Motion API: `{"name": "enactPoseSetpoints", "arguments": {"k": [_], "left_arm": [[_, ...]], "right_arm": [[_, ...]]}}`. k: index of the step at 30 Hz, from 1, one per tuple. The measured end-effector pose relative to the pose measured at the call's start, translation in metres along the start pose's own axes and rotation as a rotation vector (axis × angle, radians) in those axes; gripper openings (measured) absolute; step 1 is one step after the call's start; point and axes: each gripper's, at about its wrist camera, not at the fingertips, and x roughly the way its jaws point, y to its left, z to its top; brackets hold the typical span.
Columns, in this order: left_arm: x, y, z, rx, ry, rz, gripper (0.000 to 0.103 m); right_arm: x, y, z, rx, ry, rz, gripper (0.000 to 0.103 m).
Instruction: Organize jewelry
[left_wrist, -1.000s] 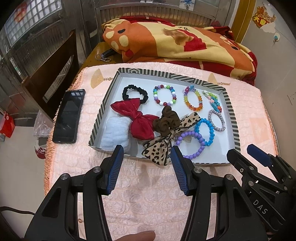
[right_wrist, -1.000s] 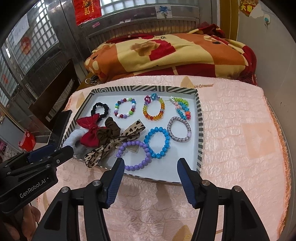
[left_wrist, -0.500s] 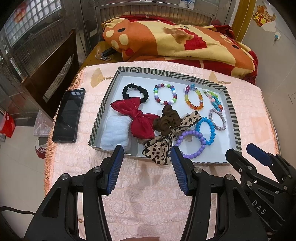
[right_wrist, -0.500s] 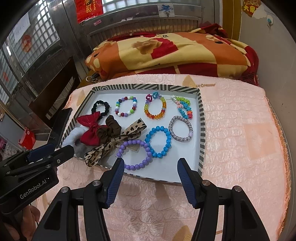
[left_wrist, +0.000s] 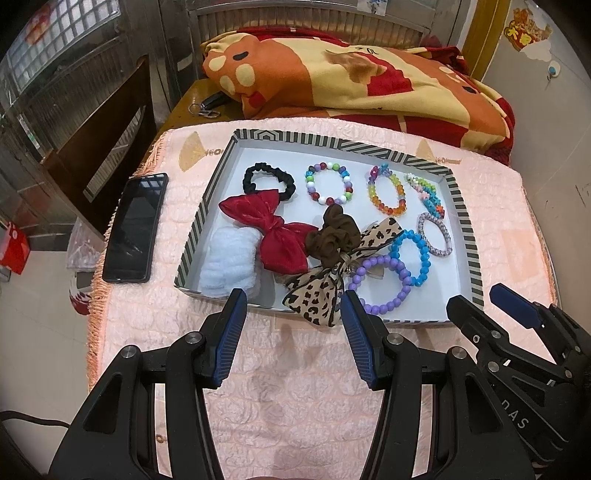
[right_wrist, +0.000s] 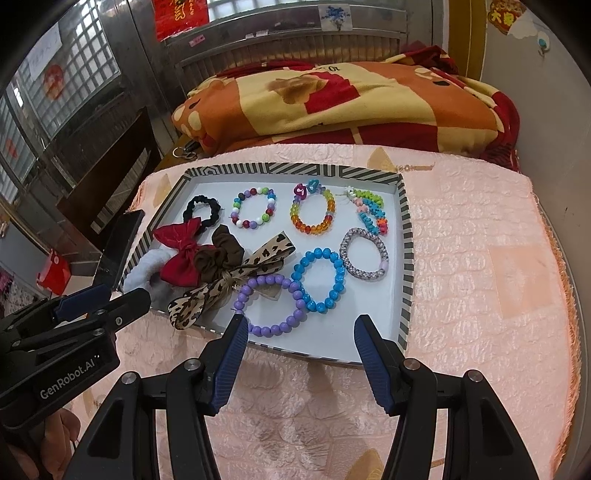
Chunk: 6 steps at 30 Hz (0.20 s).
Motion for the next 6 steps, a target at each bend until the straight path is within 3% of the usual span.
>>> {"name": "enactPoseSetpoints", "arguments": {"k": [6], "left_arm": [[0.0002, -0.0042, -0.0003, 0.033, -0.015, 0.01, 0.053]], "right_arm": [[0.0013, -0.0073, -0.0012, 0.013, 0.008, -0.006, 0.058]]}}
